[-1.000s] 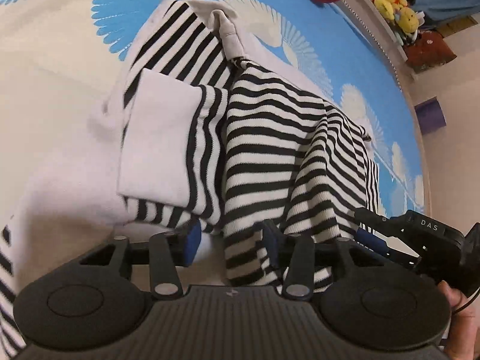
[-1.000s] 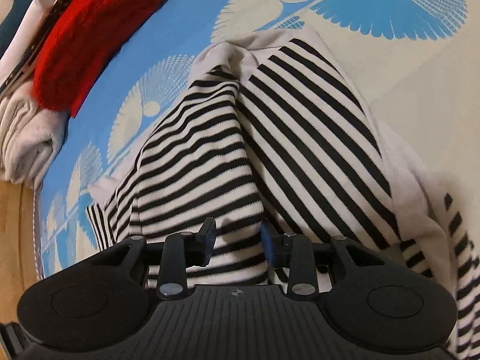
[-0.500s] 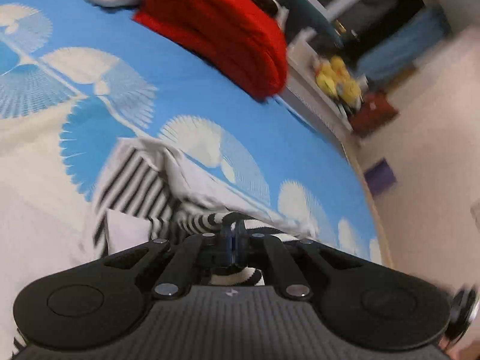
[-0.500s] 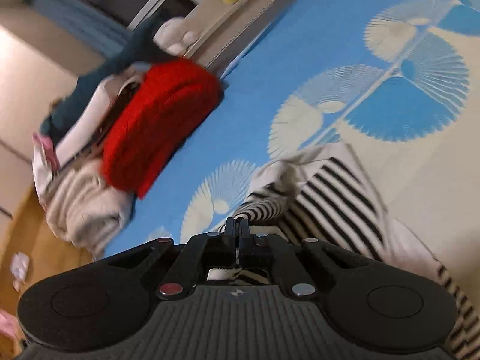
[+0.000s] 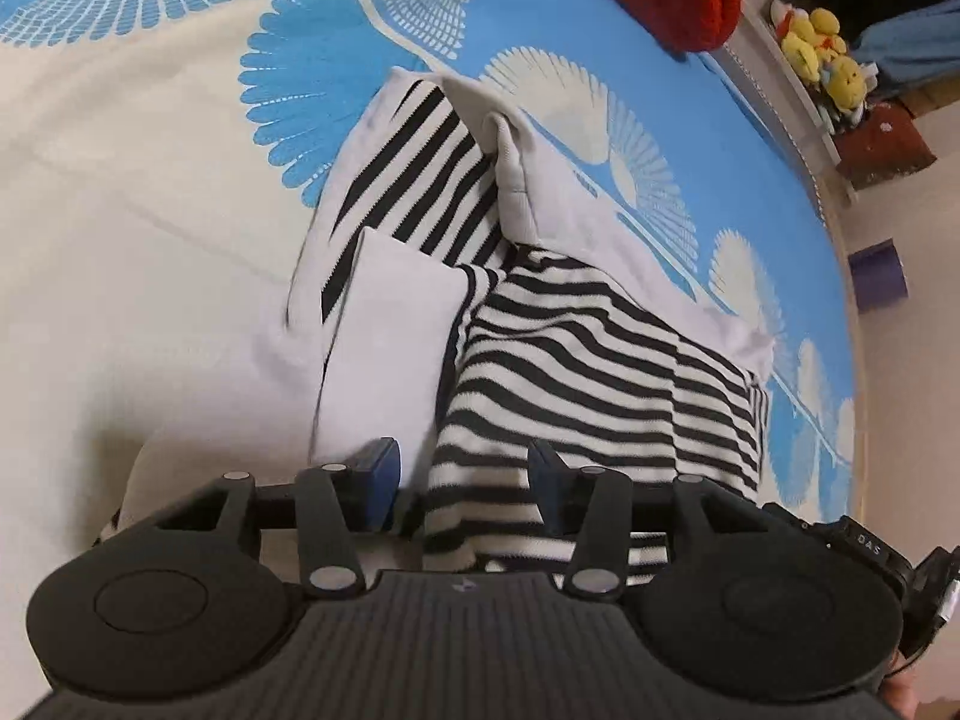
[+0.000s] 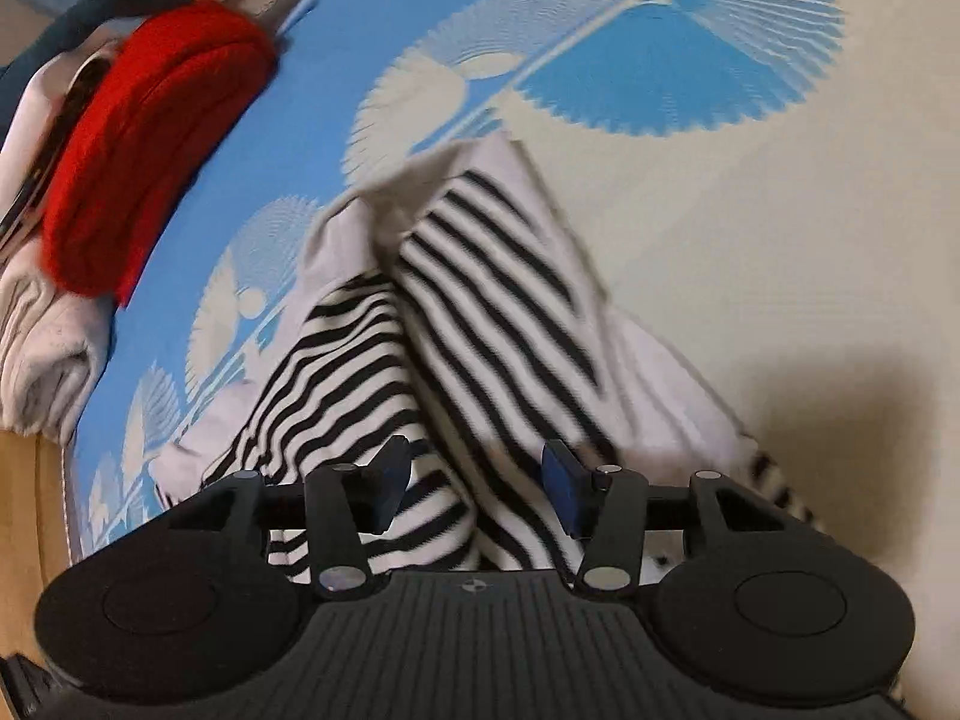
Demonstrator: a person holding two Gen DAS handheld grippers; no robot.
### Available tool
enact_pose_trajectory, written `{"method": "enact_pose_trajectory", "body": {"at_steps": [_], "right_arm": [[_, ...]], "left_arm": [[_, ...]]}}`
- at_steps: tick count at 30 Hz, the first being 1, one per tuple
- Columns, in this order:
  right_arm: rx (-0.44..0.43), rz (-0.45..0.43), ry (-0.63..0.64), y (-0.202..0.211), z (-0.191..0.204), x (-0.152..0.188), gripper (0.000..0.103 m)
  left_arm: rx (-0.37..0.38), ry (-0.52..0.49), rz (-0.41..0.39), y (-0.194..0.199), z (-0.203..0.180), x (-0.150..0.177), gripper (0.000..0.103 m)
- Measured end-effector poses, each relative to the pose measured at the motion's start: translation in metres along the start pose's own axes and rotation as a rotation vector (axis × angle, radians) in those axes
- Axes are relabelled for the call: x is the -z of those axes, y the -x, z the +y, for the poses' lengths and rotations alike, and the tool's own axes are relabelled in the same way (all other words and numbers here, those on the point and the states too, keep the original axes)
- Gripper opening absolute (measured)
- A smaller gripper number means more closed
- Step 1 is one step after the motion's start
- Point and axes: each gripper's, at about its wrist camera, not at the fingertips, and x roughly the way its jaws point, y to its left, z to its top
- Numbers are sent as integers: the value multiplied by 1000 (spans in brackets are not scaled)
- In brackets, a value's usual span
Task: Fold small clothes
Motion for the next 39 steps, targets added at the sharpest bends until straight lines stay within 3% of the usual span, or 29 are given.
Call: {"method": "enact_pose_trajectory", "body": {"at_steps": [7, 8, 9, 10, 11, 15, 17, 19, 20, 22, 23, 25, 26, 27, 29, 31, 33, 34, 37, 39], "right_arm": [[-1, 80, 38, -26, 16, 12, 49], [1, 74, 56, -25, 19, 14, 39], [-3, 66, 75, -24, 22, 14, 23], [-6, 47, 102, -21, 26, 14, 13], [-23, 6, 126, -13, 30, 14, 4], [-167, -204, 136, 28, 40, 0, 3], [-209, -297, 164, 50, 44, -2, 3], [-217, -311, 162, 58, 40, -5, 3], [-189, -279, 163, 55, 37, -7, 3], [-70, -142, 178, 31, 29, -7, 3], [-8, -50, 179, 16, 23, -5, 3], [61, 80, 157, -10, 11, 1, 7], [78, 98, 162, -14, 9, 3, 11], [87, 89, 176, -16, 12, 2, 14], [104, 25, 215, -4, 19, -1, 19], [95, -87, 249, 16, 28, -1, 29], [47, -149, 297, 25, 33, 0, 38], [31, -146, 326, 24, 36, 1, 40], [83, -86, 322, 6, 30, 2, 41], [105, -36, 266, -5, 21, 1, 41]], "left_arm": [[-36, -29, -59, -11, -9, -2, 48], [-31, -34, -54, -14, -10, 0, 30], [-31, -38, -61, -13, -12, 1, 13], [-31, -42, -85, -9, -14, 1, 1], [-18, -52, -136, 0, -17, 0, 1], [124, -116, -450, 61, -31, -5, 1], [189, -133, -494, 74, -31, -5, 1], [174, -110, -408, 63, -25, -7, 1], [104, -104, -308, 47, -20, -8, 2], [-42, -61, -78, 8, -2, -5, 2], [-95, -15, -10, -6, 10, -2, 2], [-85, 55, 2, -10, 24, 0, 2], [-75, 43, -18, -3, 20, -3, 4], [-63, 12, -63, 6, 14, -6, 7], [-31, -49, -166, 25, 1, -9, 26], [24, -106, -228, 35, -11, -8, 28], [39, -129, -176, 26, -17, -4, 36], [-1, -130, -131, 17, -17, 0, 40], [-106, -124, -51, -6, -11, 9, 39], [-91, -91, -18, -10, -1, 10, 38]]}}
